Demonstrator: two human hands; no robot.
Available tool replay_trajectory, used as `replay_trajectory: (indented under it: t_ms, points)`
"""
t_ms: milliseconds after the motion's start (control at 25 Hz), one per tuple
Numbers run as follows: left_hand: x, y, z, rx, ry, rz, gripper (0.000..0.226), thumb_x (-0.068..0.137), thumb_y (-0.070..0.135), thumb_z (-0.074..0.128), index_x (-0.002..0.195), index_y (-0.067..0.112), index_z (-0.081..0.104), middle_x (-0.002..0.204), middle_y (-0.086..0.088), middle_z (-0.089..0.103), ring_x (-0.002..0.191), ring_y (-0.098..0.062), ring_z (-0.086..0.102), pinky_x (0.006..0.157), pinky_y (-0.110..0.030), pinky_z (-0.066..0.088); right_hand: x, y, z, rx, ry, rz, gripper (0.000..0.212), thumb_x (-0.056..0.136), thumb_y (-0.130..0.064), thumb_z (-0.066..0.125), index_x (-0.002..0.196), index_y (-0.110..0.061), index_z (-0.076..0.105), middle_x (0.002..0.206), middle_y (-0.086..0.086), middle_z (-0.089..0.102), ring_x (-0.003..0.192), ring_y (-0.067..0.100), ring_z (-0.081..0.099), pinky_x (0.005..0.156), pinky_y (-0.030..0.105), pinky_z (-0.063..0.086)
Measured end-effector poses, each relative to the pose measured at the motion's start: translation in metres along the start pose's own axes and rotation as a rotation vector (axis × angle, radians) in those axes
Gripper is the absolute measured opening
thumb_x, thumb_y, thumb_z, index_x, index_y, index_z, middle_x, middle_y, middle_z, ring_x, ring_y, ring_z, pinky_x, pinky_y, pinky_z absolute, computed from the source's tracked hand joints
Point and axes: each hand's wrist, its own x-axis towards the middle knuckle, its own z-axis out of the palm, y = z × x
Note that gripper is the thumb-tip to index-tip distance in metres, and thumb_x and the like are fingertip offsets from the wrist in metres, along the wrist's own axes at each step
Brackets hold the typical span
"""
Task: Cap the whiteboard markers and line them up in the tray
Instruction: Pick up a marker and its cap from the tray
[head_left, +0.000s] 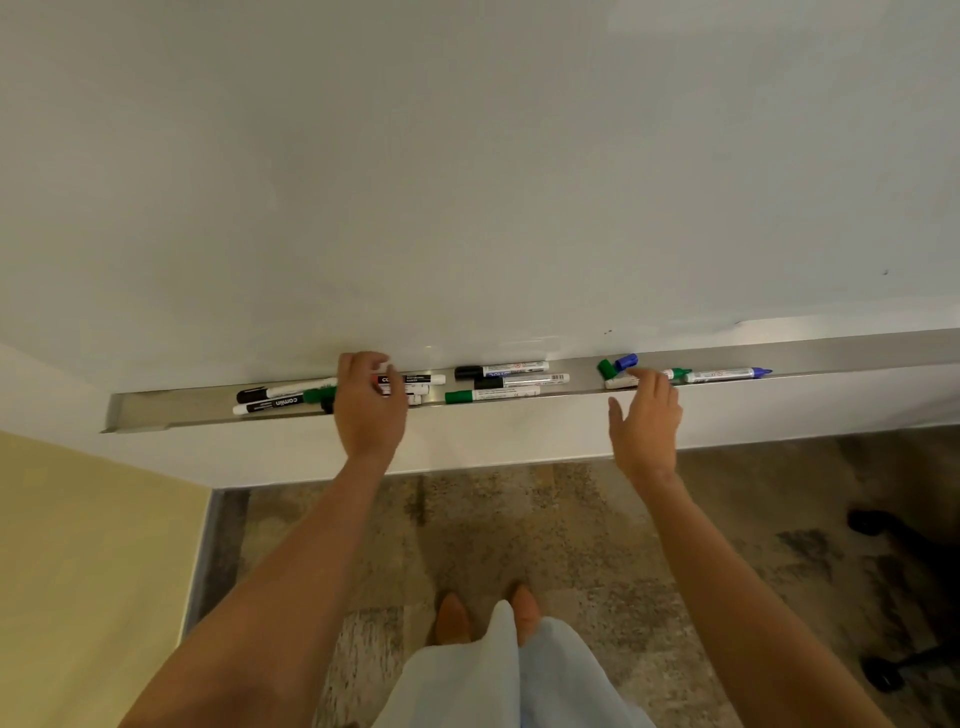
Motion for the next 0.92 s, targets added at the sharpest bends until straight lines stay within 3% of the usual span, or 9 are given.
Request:
replay_trajectory:
  t_ms: [160,320,400,560,720,920]
  points:
    - [-0.011,0.032,0.031,-0.033,-0.217,0.255,0.004,0.09,0.01,0.059,0.093,0.01,0.062,0.098,0.0,0.055,0.067,-0.01,0.053,0.056,-0.023,0.048,0.038,0.032,-0.026,-0.164,-0.168,-0.198,0.037,0.09,-0.033,0.065,0.122,-0.015,0.057,0.12,0.004,0.058,0.116,0.026,0.048,0.102,0.041,0.029]
    - [-0.024,0.061,0.067,-0.027,-0.443,0.499,0.009,0.09,0.013,0.057,0.097,0.013,0.063,0.097,0.005,0.055,0.07,-0.002,0.048,0.059,-0.013,0.042,0.071,0.04,-0.048,-0.248,-0.364,-0.37,0.029,0.086,-0.03,0.07,0.114,-0.022,0.064,0.115,-0.003,0.062,0.111,0.02,0.051,0.096,0.034,0.024]
    - [-0.031,0.077,0.087,-0.043,-0.56,0.557,0.015,0.091,0.015,0.056,0.102,0.013,0.066,0.101,0.005,0.058,0.079,-0.004,0.053,0.065,-0.018,0.049,0.079,0.038,-0.052,-0.246,-0.42,-0.414,0.025,0.084,-0.027,0.072,0.109,-0.022,0.068,0.11,-0.002,0.063,0.106,0.02,0.053,0.094,0.033,0.026]
    - [-0.032,0.105,0.123,-0.005,-0.727,0.658,0.026,0.091,0.007,0.051,0.112,0.009,0.067,0.109,-0.001,0.063,0.101,-0.013,0.055,0.084,-0.026,0.049,0.074,0.036,-0.055,0.146,-0.315,-0.446,0.019,0.081,-0.013,0.075,0.1,-0.009,0.073,0.097,0.005,0.064,0.088,0.02,0.057,0.081,0.033,0.047]
    - [-0.026,0.122,0.154,0.272,-0.811,0.745,0.042,0.087,-0.007,0.047,0.127,0.0,0.058,0.122,-0.013,0.061,0.114,-0.027,0.051,0.1,-0.036,0.042,0.058,0.035,-0.056,0.495,0.052,-0.146,0.02,0.084,-0.021,0.073,0.101,-0.013,0.067,0.092,-0.003,0.062,0.08,0.006,0.057,0.073,0.012,0.047]
    - [-0.03,0.138,0.174,0.484,-0.888,0.809,0.048,0.085,-0.013,0.047,0.131,0.003,0.05,0.125,-0.013,0.055,0.108,-0.03,0.054,0.086,-0.043,0.051,0.048,0.034,-0.055,0.911,0.273,0.339,0.018,0.087,-0.031,0.069,0.096,-0.016,0.068,0.073,-0.004,0.058,0.07,0.007,0.053,0.071,0.018,0.049]
